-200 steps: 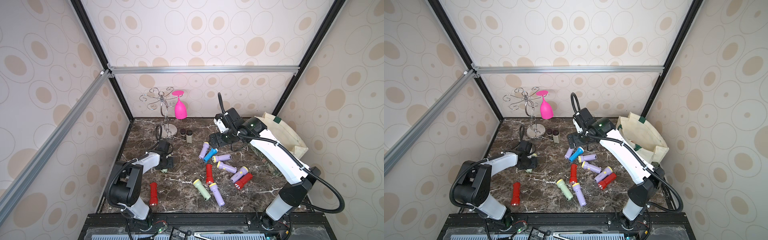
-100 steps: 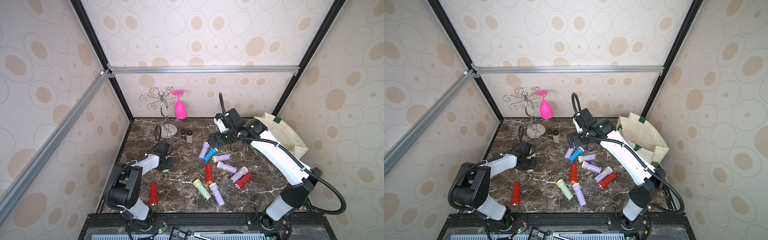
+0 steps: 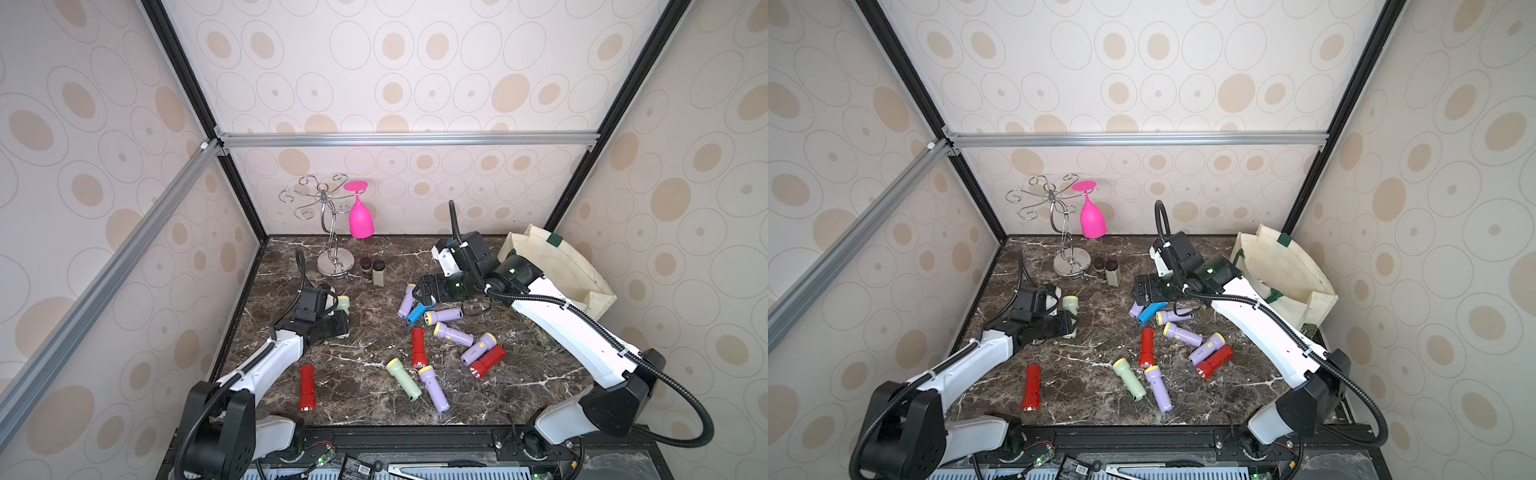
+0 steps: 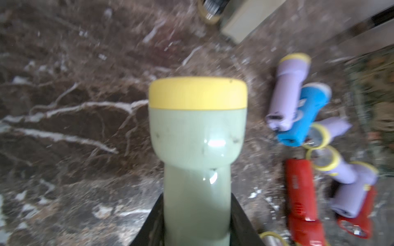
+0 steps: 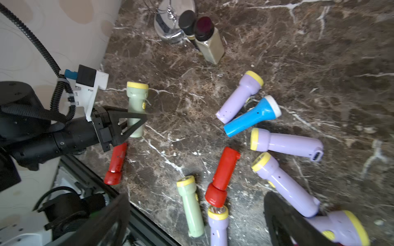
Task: Put the flashlights into the tote bags
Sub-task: Pick up the flashlight from the center of the board.
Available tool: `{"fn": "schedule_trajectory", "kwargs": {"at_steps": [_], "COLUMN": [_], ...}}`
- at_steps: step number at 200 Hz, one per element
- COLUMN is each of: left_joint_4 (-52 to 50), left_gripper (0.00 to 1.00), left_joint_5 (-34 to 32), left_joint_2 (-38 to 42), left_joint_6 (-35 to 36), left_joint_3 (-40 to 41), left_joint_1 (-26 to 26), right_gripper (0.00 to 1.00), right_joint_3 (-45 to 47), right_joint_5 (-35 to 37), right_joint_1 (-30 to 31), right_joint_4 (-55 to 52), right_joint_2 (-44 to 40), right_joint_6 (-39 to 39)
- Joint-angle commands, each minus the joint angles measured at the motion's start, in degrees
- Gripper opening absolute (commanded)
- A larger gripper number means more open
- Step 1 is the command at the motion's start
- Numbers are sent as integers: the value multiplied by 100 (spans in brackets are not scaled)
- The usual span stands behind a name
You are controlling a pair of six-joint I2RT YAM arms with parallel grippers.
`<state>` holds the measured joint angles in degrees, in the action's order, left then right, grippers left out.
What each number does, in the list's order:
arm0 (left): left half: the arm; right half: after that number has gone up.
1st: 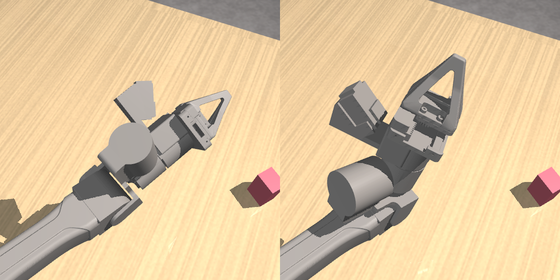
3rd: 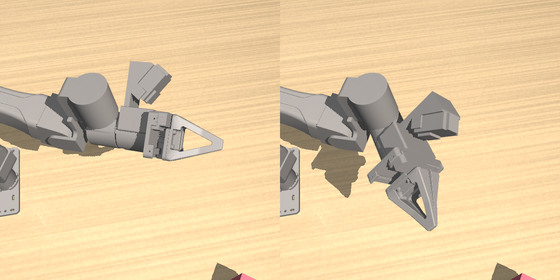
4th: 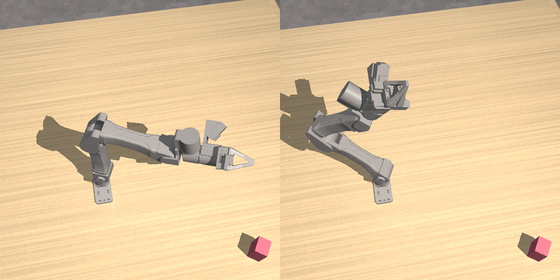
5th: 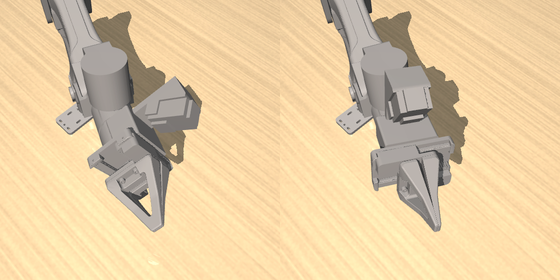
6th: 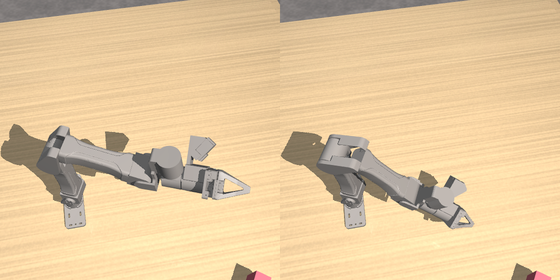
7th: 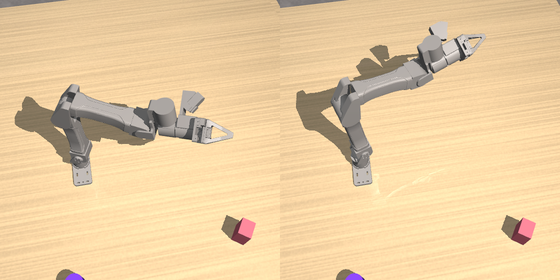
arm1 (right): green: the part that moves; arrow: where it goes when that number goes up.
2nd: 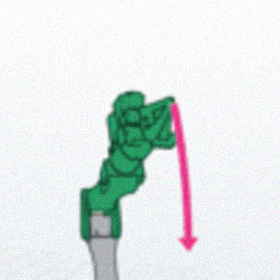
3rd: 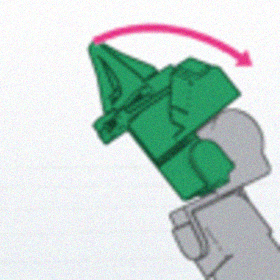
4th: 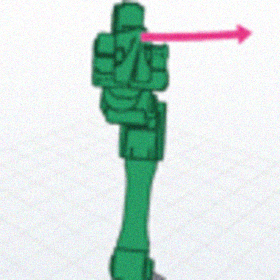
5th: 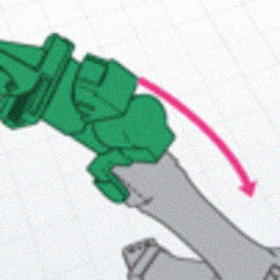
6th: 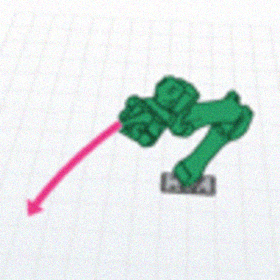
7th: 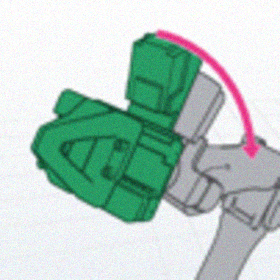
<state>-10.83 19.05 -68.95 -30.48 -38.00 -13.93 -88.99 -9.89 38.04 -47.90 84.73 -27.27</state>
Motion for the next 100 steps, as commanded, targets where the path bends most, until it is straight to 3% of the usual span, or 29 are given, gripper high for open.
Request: {"fn": "schedule_trajectory", "kwargs": {"at_steps": [1, 45, 100], "left_joint_4": [1105, 2642, 4084], "left_gripper": [0, 0, 0], "left_joint_5": [740, 726, 729], "left_joint_2": [506, 891, 401], "left_joint_6": [-728, -1563, -2081], "left_joint_3": [242, 419, 295], "left_joint_1": [-301, -1243, -2177], "right_gripper": [99, 99, 99], "right_joint_3": [348, 596, 477], "right_joint_5": [-789, -1586, -1898], "right_joint_1": [-52, -54, -63], "right_joint_4": [1088, 1985, 2102], "right_joint_2": [-194, -41, 305], "right_joint_6": [-505, -725, -961]}}
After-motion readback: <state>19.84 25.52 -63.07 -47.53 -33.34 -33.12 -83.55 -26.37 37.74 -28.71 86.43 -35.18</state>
